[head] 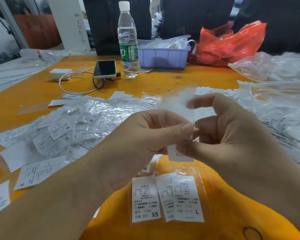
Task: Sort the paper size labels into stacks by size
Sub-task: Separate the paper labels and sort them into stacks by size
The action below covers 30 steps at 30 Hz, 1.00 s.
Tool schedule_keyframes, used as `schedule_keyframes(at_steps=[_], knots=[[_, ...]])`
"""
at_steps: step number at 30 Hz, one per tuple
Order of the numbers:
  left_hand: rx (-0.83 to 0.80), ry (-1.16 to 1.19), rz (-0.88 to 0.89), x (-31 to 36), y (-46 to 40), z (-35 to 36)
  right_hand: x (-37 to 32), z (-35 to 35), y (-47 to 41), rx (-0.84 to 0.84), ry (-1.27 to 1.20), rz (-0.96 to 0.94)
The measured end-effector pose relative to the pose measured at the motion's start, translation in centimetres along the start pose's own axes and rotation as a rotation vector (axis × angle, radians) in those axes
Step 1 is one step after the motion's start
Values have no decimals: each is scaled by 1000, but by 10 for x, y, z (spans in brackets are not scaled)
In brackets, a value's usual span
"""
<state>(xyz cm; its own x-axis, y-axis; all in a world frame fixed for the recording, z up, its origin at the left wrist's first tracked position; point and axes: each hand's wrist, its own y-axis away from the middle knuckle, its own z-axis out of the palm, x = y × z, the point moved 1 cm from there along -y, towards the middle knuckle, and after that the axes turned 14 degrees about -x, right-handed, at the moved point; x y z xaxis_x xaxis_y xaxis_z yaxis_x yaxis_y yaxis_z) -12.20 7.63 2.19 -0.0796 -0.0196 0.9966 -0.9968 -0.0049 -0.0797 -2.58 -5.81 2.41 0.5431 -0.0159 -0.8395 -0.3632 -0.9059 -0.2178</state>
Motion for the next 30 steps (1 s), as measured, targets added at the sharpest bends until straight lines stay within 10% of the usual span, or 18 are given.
schedule_keyframes(at_steps=[30], knots=[[132, -28, -91, -2, -3, -8, 3, -13, -3, -46, -402, -93]])
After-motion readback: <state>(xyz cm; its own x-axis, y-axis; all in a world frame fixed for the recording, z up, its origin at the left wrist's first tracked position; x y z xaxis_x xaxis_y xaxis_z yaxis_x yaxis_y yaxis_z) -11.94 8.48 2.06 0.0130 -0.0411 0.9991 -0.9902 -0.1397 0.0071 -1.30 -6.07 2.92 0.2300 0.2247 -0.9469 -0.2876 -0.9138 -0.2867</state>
